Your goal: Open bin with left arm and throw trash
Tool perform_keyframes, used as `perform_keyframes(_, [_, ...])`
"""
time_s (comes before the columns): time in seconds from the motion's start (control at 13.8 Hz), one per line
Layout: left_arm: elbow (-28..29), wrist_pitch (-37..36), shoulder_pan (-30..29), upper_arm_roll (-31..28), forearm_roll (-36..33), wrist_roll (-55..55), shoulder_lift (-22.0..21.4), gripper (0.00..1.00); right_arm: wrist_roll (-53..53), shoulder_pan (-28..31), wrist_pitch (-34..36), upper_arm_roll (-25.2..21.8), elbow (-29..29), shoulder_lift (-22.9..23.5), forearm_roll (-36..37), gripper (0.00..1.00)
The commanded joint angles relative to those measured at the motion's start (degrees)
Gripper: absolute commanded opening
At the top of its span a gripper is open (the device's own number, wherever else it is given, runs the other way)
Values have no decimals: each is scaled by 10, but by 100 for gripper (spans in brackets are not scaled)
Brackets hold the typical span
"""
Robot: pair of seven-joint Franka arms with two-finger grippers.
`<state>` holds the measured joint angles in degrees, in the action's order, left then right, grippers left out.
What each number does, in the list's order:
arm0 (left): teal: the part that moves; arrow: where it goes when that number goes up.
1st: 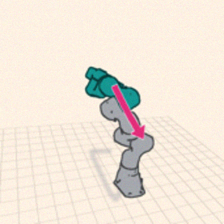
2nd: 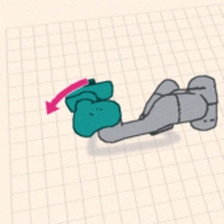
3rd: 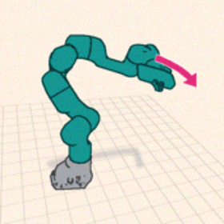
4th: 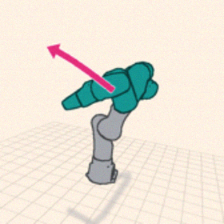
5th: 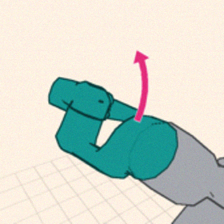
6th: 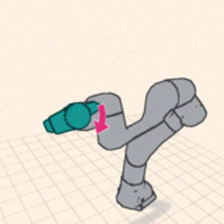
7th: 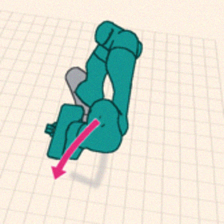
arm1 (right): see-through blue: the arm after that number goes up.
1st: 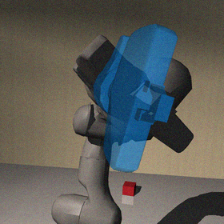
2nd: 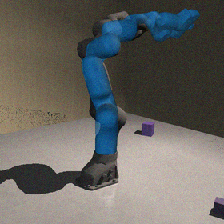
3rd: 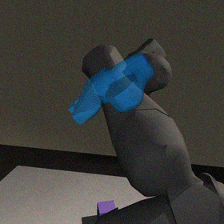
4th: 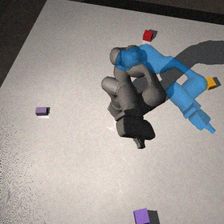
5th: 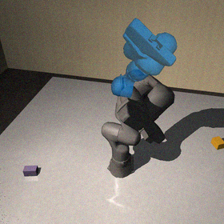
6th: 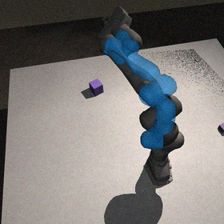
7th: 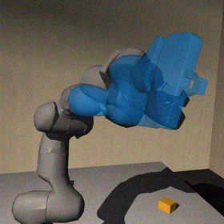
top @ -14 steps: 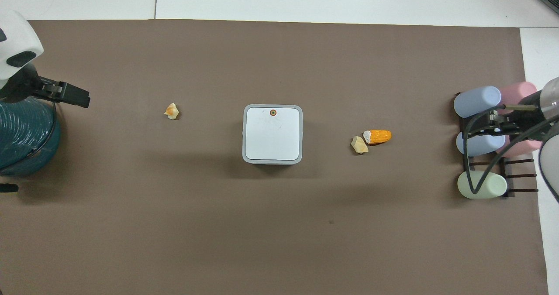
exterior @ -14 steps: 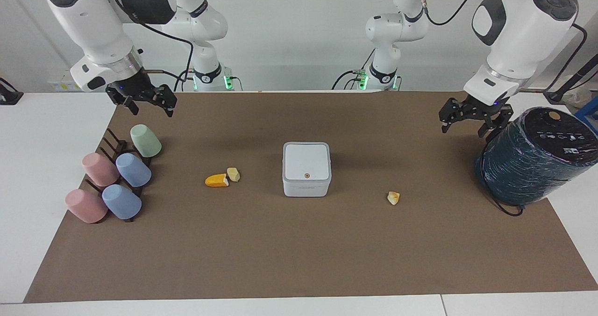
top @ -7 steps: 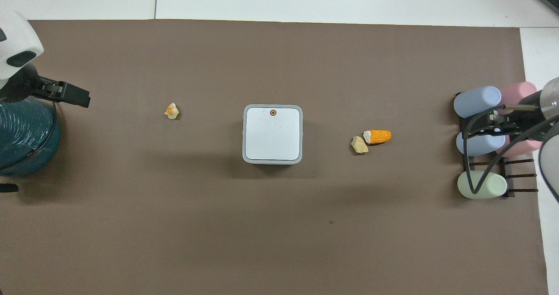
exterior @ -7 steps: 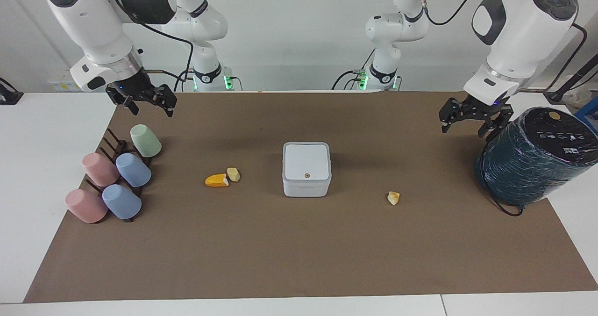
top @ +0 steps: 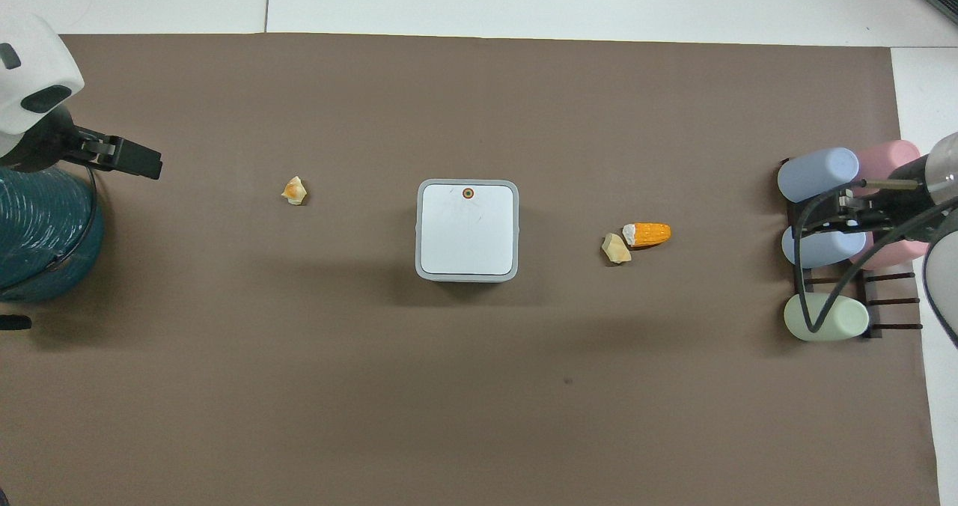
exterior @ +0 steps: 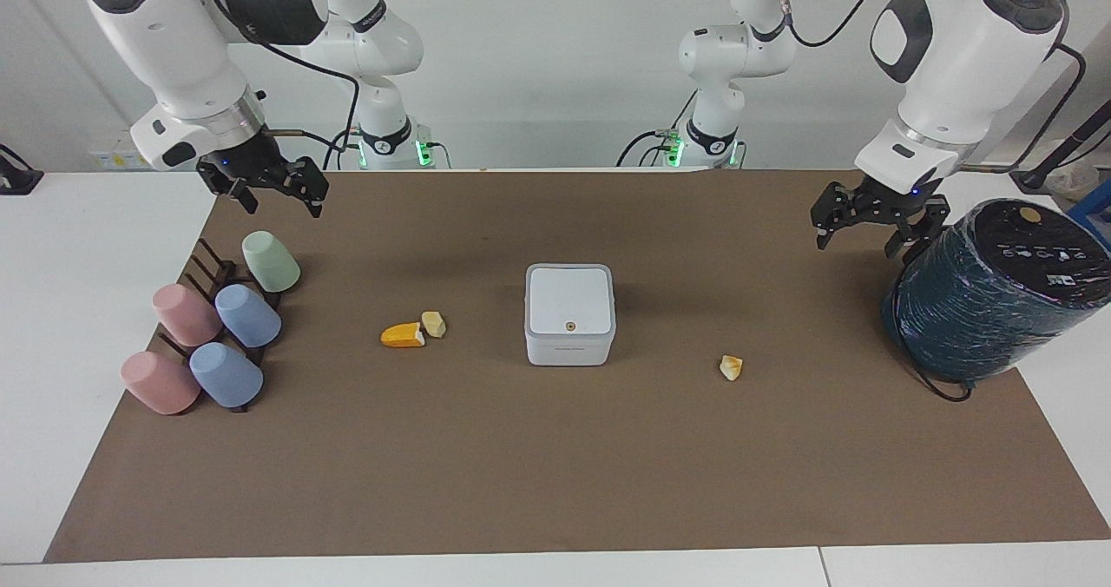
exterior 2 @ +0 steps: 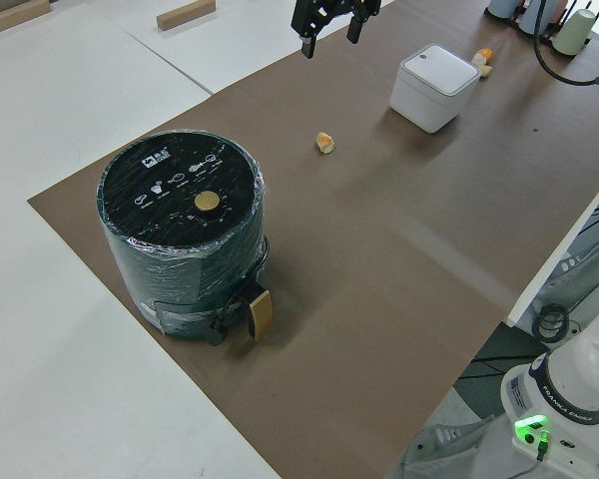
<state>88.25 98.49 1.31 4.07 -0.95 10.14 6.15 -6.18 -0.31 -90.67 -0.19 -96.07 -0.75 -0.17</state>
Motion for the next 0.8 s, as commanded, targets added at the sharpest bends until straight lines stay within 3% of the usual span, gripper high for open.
perform_keyframes(0.0, [18,4,12,-3,-11,-9,-15,100,6,6,3,5,-5,-8,-3,100])
perform_keyframes(0.07, [18,3,12,-3,-11,-9,-15,91,6,6,2,4,-5,-8,-3,100])
perform_keyframes(0.15, [18,2,12,-3,-9,-9,-15,76,6,6,2,5,-5,-8,-3,100])
perform_keyframes(0.22, [18,-1,12,-3,-9,-9,-15,51,6,6,3,4,-5,-8,-3,100])
perform_keyframes(0.29, [18,-7,11,-3,-9,-8,-16,19,6,6,3,4,-5,-8,-3,100])
perform_keyframes(0.36, [18,-8,11,-3,-9,-7,-16,0,6,6,3,5,-5,-8,-3,100])
perform_keyframes(0.73, [19,-1,13,-3,-6,-13,-16,0,6,6,3,5,-5,-8,-3,100])
